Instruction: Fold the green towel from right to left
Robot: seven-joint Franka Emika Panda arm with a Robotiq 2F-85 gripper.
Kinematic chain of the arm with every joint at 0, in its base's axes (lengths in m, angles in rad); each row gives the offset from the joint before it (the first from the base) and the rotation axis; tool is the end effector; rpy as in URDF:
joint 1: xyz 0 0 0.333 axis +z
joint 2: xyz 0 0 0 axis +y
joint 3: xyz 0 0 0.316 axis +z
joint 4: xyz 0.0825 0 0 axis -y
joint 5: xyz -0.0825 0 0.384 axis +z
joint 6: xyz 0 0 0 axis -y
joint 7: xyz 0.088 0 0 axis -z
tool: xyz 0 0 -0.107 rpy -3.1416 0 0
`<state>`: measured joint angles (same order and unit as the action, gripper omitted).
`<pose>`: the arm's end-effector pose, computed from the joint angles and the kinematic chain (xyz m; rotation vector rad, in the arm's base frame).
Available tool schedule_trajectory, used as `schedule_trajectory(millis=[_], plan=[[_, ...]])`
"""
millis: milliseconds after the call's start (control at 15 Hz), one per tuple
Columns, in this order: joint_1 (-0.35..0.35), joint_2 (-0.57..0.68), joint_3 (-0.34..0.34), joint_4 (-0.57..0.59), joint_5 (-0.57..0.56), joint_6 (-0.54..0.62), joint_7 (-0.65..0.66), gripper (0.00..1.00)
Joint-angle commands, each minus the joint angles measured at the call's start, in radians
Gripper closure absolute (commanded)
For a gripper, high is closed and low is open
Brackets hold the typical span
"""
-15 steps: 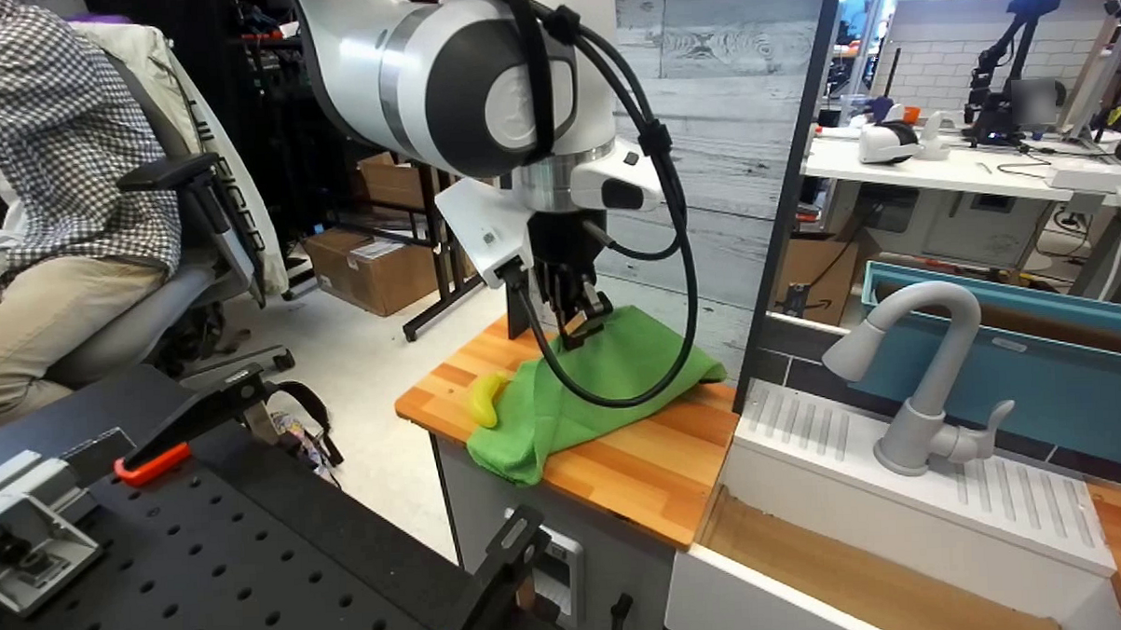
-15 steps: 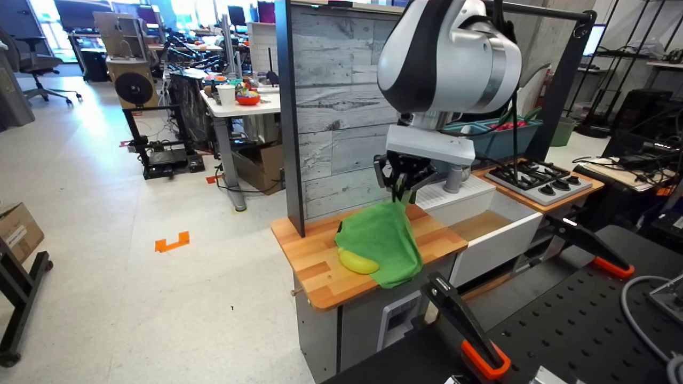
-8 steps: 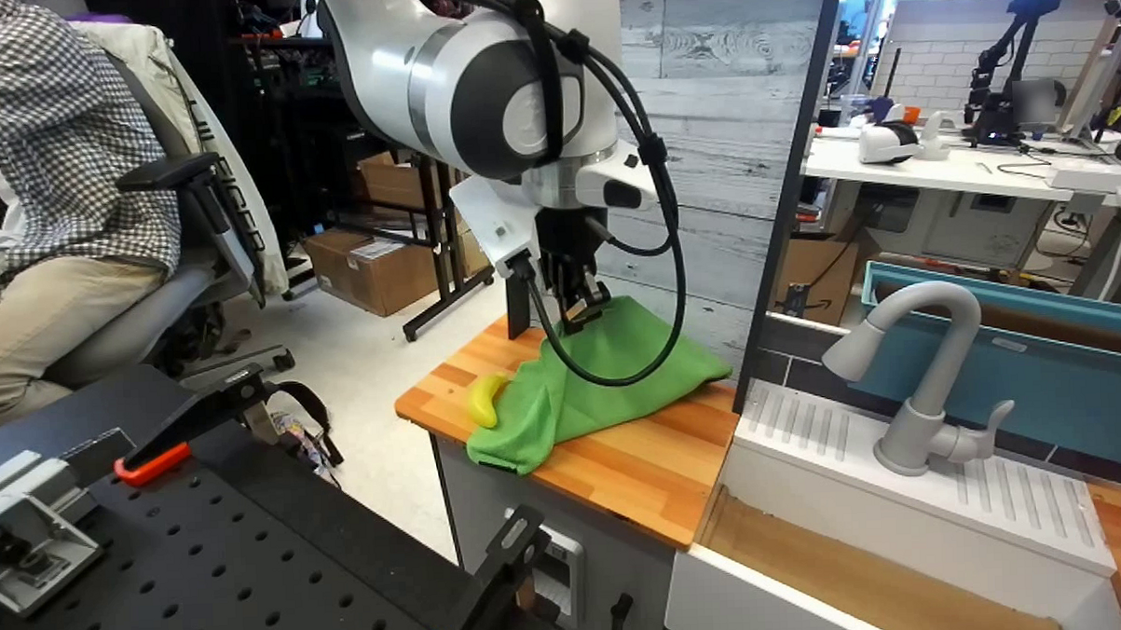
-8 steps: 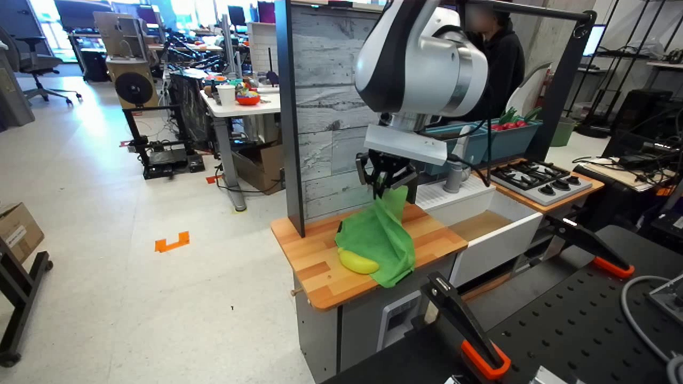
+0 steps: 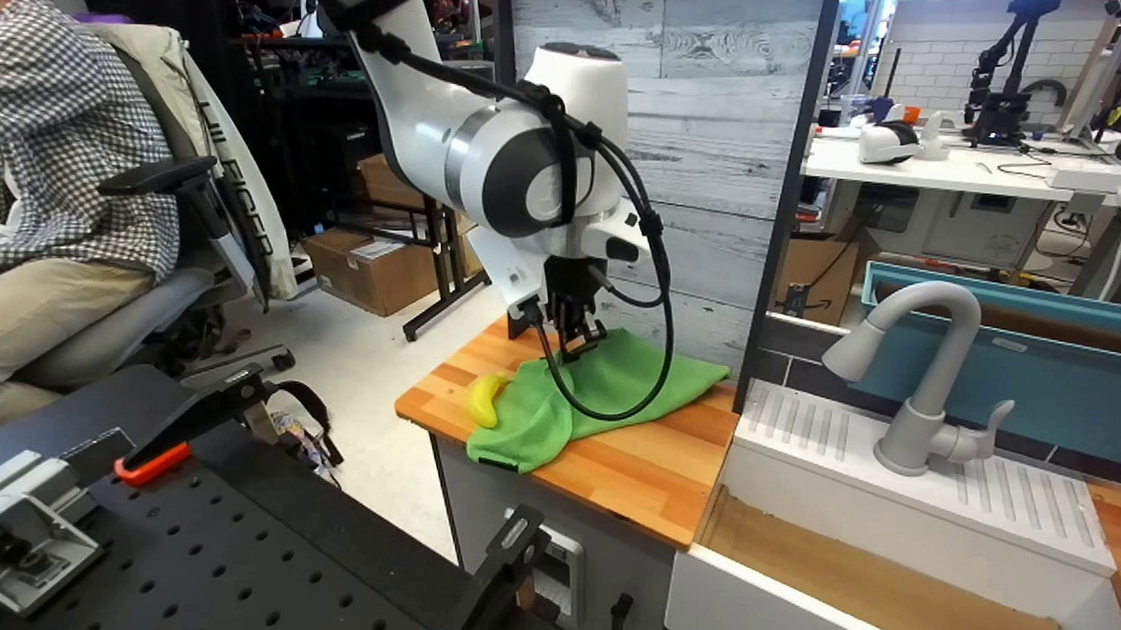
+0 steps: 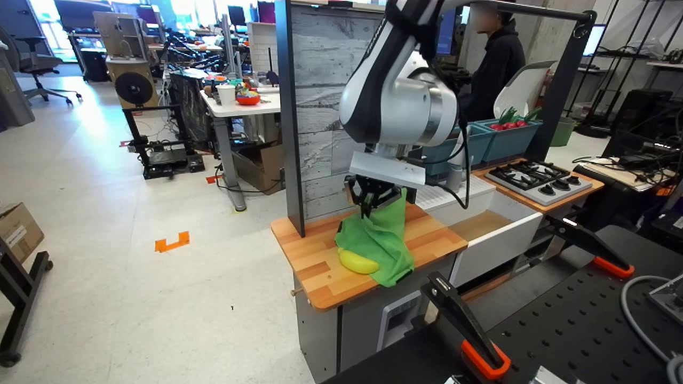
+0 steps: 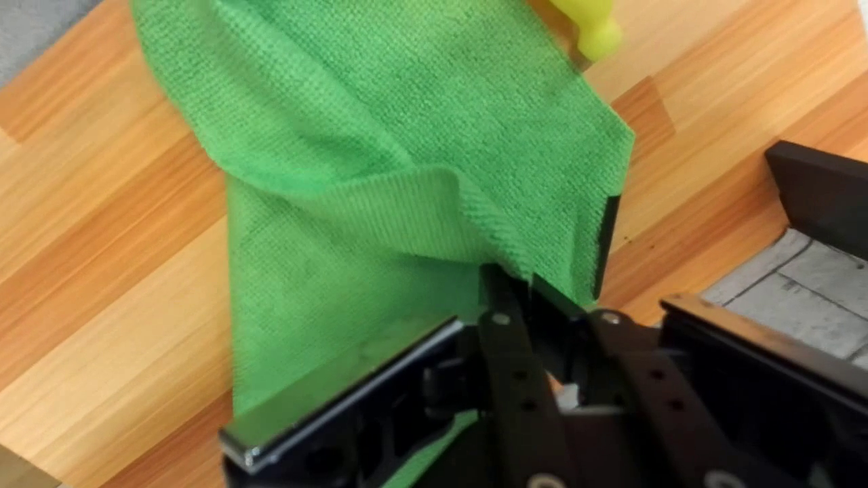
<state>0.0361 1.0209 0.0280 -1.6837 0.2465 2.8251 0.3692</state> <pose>0.6481 0.0281 0.0184 -2.8897 0.8150 -0.1365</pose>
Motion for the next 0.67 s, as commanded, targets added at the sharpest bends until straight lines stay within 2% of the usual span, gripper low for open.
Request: schedule_trajectory(millis=[0, 200, 267, 400, 600], plan=[[0.005, 0.097, 0.008, 0.121, 0.022, -0.035, 0.007, 0.98], [0.010, 0.140, 0.008, 0.167, 0.021, -0.043, 0.013, 0.98], [0.014, 0.149, 0.004, 0.178, 0.021, -0.045, 0.020, 0.67], [0.015, 0.162, 0.003, 0.194, 0.020, -0.046, 0.023, 0.59], [0.011, 0.158, 0.010, 0.195, 0.023, -0.041, 0.020, 0.36]])
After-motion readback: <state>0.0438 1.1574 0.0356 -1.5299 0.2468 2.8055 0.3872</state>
